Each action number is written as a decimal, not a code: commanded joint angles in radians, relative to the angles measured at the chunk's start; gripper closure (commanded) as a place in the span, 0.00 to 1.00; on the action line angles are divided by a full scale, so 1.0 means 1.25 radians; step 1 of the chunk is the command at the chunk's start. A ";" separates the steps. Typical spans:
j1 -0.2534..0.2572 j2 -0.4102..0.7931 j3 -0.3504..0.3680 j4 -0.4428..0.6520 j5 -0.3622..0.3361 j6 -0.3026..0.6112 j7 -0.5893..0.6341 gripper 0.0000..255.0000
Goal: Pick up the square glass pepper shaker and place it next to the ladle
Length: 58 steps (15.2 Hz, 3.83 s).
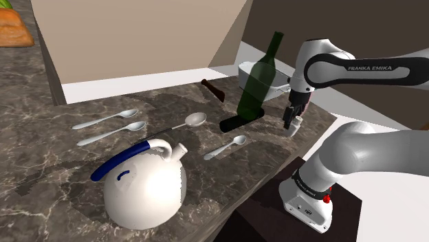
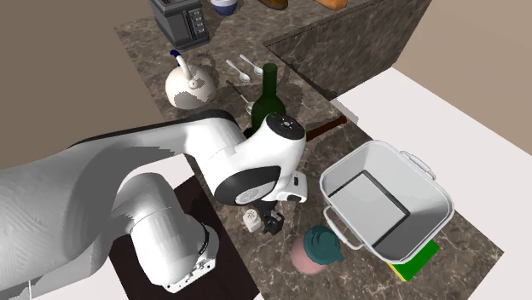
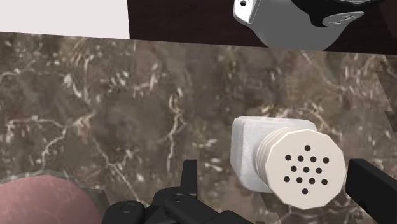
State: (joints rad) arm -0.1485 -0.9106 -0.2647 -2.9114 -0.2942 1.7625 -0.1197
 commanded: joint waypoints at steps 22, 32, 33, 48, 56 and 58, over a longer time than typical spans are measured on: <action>0.006 -0.026 0.018 0.061 0.019 -0.086 -0.008 1.00; 0.015 -0.037 0.042 0.162 0.043 -0.198 -0.017 1.00; 0.015 -0.037 0.044 0.173 0.045 -0.208 -0.018 1.00; 0.031 -0.010 0.087 0.325 0.086 -0.336 -0.012 1.00; 0.092 0.066 0.232 0.359 0.238 -0.304 0.141 1.00; 0.105 0.094 0.266 0.376 0.272 -0.292 0.177 1.00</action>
State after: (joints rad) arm -0.0260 -0.8196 0.0444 -2.4458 0.0208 1.3748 0.0751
